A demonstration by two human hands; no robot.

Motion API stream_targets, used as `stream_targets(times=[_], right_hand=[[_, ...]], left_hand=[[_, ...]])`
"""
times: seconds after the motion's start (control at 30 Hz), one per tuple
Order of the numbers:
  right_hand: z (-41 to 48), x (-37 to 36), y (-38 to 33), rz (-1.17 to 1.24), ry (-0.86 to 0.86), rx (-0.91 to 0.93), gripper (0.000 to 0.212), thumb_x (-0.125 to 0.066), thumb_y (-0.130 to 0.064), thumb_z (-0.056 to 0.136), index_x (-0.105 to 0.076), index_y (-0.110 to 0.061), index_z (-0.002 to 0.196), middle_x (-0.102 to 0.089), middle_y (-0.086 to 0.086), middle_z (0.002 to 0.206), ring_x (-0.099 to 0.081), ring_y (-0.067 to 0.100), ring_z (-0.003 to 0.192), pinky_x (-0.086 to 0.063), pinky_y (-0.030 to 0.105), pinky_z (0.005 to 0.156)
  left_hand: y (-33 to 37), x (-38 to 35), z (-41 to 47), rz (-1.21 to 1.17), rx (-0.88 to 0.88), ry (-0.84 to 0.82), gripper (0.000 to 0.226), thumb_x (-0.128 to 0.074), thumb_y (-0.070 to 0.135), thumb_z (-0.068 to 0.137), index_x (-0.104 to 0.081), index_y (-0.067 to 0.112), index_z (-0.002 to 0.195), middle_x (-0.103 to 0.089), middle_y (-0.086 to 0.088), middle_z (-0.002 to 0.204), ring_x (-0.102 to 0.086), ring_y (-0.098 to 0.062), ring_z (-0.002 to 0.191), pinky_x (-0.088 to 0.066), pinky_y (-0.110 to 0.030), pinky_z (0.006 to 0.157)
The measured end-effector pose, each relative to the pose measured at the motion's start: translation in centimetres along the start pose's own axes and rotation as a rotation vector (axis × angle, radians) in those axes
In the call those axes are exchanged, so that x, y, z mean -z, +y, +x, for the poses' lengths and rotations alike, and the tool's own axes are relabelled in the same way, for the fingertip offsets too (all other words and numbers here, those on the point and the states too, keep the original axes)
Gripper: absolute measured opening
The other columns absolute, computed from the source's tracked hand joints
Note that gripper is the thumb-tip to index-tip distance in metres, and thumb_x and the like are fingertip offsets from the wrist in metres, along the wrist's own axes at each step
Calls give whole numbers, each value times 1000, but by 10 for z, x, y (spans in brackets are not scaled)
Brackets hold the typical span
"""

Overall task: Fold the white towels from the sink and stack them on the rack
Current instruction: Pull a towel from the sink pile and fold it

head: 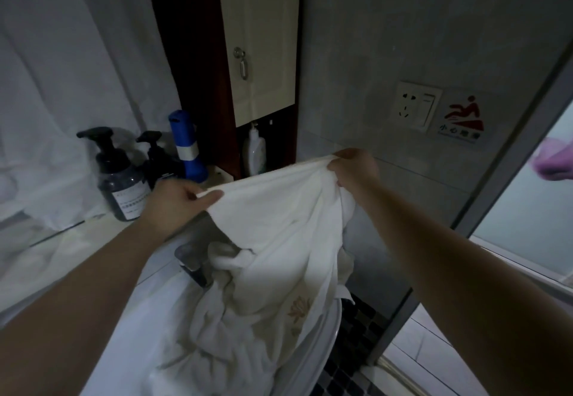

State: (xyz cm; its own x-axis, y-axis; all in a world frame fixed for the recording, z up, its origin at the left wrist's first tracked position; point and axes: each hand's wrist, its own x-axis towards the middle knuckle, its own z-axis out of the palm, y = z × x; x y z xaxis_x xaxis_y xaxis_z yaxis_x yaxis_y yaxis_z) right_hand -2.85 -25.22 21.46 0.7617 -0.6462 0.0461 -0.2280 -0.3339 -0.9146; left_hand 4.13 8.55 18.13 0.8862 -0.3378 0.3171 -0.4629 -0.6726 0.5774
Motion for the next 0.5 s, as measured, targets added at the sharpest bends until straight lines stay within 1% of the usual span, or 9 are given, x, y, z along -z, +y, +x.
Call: stream_targets(times=[0.03, 0.1, 0.13, 0.2, 0.27, 0.33, 0.4, 0.43, 0.5], right_hand=[[0, -1, 2, -10, 3, -3, 16, -65, -26, 61, -71, -40, 60, -68, -11, 58, -70, 17, 68, -52, 21, 62], [2, -4, 7, -8, 8, -20, 19, -65, -25, 61, -71, -43, 59, -67, -11, 57, -71, 19, 67, -56, 26, 62], [4, -5, 9, 5, 9, -34, 21, -65, -24, 61, -71, -44, 60, -67, -10, 56, -71, 21, 68, -59, 29, 63], [7, -6, 10, 64, 13, -68, 10, -66, -23, 59, -71, -31, 61, -69, -7, 61, -71, 23, 71, -63, 38, 68], [9, -7, 11, 126, 16, -95, 5, -68, -23, 58, -69, -27, 61, -71, -3, 70, -70, 23, 75, -63, 45, 75], [6, -10, 8, 162, 10, -101, 6, -68, -21, 62, -68, -27, 63, -71, 0, 76, -70, 22, 75, -63, 43, 74], [3, -12, 2, 219, 9, -107, 14, -69, -15, 71, -68, -28, 65, -70, 3, 82, -68, 19, 69, -63, 37, 65], [2, -13, -1, 257, 7, -114, 17, -70, -12, 76, -67, -27, 68, -68, 4, 84, -67, 16, 65, -63, 35, 63], [2, -15, -5, 311, 2, -127, 15, -71, -9, 81, -67, -20, 72, -66, 6, 83, -66, 10, 49, -64, 37, 68]], left_hand=[[3, 2, 3, -35, 16, 77, 35, -74, 45, 85, -74, 14, 70, -69, -3, 65, -64, -12, 63, -44, -12, 57], [11, 3, 7, -167, 67, 181, 20, -79, 37, 83, -71, 19, 79, -69, 5, 71, -62, -3, 66, -42, -4, 58], [14, 2, 9, -262, 96, 220, 19, -81, 33, 82, -67, 21, 84, -67, 7, 72, -61, -4, 65, -45, -7, 63], [17, 2, 12, -511, 158, 258, 26, -81, 23, 83, -58, 20, 94, -62, 2, 70, -59, -14, 66, -53, -27, 74], [20, 2, 13, -670, 203, 229, 26, -78, 19, 86, -60, 18, 105, -64, -4, 76, -63, -20, 77, -55, -37, 82], [25, -2, 14, -778, 233, 193, 24, -76, 18, 89, -64, 21, 110, -68, -3, 85, -68, -21, 88, -57, -34, 86], [34, -7, 17, -849, 268, 199, 18, -74, 17, 89, -69, 20, 106, -72, 0, 93, -69, -20, 95, -57, -30, 85], [40, -9, 19, -877, 288, 201, 15, -74, 17, 90, -71, 18, 104, -73, -1, 96, -69, -20, 96, -57, -31, 86], [50, -13, 25, -925, 322, 192, 13, -72, 14, 91, -73, 14, 104, -72, -7, 100, -68, -21, 94, -57, -33, 85]])
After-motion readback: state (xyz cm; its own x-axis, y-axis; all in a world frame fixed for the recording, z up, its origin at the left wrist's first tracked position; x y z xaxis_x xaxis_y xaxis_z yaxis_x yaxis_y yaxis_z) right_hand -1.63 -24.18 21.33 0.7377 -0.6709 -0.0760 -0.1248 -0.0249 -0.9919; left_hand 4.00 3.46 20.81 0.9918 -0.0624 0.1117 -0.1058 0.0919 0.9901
